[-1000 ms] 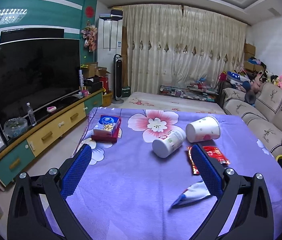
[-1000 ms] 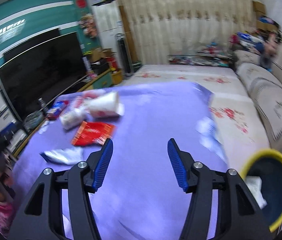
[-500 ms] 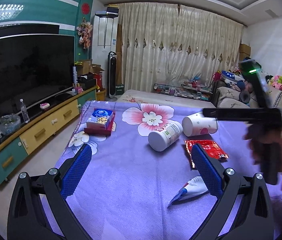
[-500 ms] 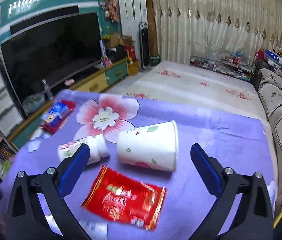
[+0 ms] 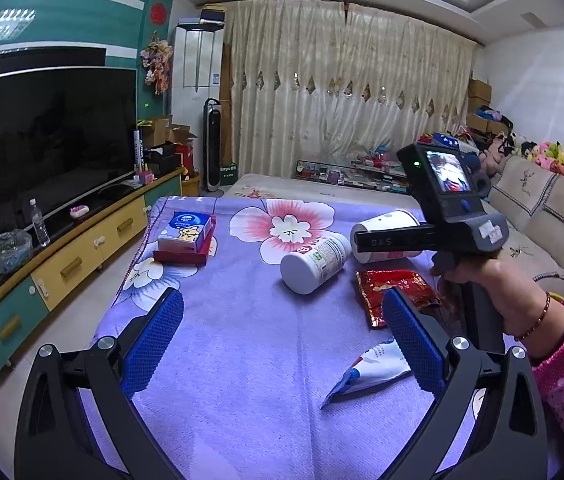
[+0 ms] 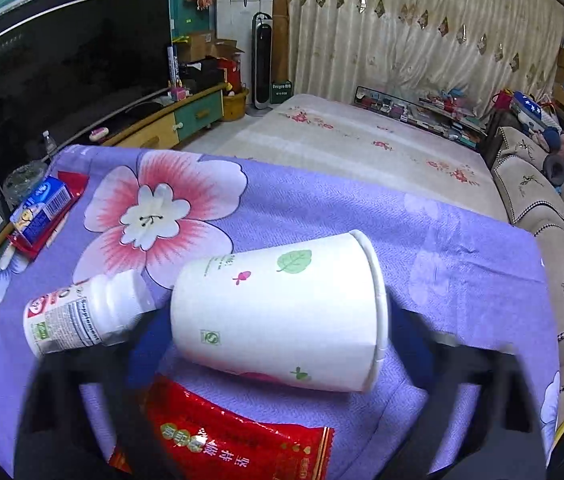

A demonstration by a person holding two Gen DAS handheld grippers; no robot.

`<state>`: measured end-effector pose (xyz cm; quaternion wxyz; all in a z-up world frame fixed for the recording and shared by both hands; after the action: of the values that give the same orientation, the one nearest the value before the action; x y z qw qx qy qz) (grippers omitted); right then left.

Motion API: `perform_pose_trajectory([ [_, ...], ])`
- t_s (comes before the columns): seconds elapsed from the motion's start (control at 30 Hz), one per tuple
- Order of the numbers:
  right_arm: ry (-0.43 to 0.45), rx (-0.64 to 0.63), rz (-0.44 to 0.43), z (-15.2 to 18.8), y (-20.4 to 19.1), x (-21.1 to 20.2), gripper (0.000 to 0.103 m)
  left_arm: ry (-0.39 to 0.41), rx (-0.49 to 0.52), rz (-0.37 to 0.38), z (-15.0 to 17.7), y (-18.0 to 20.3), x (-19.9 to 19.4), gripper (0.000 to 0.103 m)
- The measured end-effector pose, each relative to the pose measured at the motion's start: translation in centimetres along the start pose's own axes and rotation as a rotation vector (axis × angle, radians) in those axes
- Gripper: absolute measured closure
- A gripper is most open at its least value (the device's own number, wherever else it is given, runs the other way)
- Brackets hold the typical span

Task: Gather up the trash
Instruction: 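Carry the paper cup over the bin and open the right gripper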

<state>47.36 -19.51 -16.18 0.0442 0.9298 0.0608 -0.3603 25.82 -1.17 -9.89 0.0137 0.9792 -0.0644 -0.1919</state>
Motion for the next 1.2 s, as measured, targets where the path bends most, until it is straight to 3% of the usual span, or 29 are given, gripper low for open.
perform_pose_trajectory([
  [0.23, 0.032, 0.052, -0.031, 0.3, 1.3, -2.7, 0.024, -0.010, 0.005, 0.006, 0.2, 0.1, 0.3, 0.005],
  [0.53, 0.145, 0.140, -0.031, 3.1, 7.4, -12.9, 0.024, -0.015, 0.015, 0.011, 0.4, 0.4, 0.4, 0.005],
  [0.77, 0.216, 0.248, 0.110, 8.9, 15.6, -21.6, 0.024, -0.018, 0.015, 0.020, 0.5, 0.6, 0.3, 0.005],
  [0.9, 0.210, 0.339, 0.257, 14.0, 21.8, -25.3, 0.024, -0.026, 0.015, 0.026, 0.6, 0.7, 0.5, 0.005],
  [1.2, 0.097, 0.507, 0.459, 23.2, 32.4, -26.0, 0.024, -0.051, 0.015, 0.069, 1.0, 1.2, 1.2, 0.005],
])
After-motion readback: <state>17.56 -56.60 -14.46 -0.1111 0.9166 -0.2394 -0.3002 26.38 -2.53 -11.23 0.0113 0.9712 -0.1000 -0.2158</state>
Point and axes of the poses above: each gripper's, at about its wrist camera, not at the fingertips, and x roughly the way its jaws point, y to its right, z to its underside, the point moved 4 cm from there along x, roughly the way its jaws point, and after that the axes turned 6 degrees about y, right-handed, at the moved point
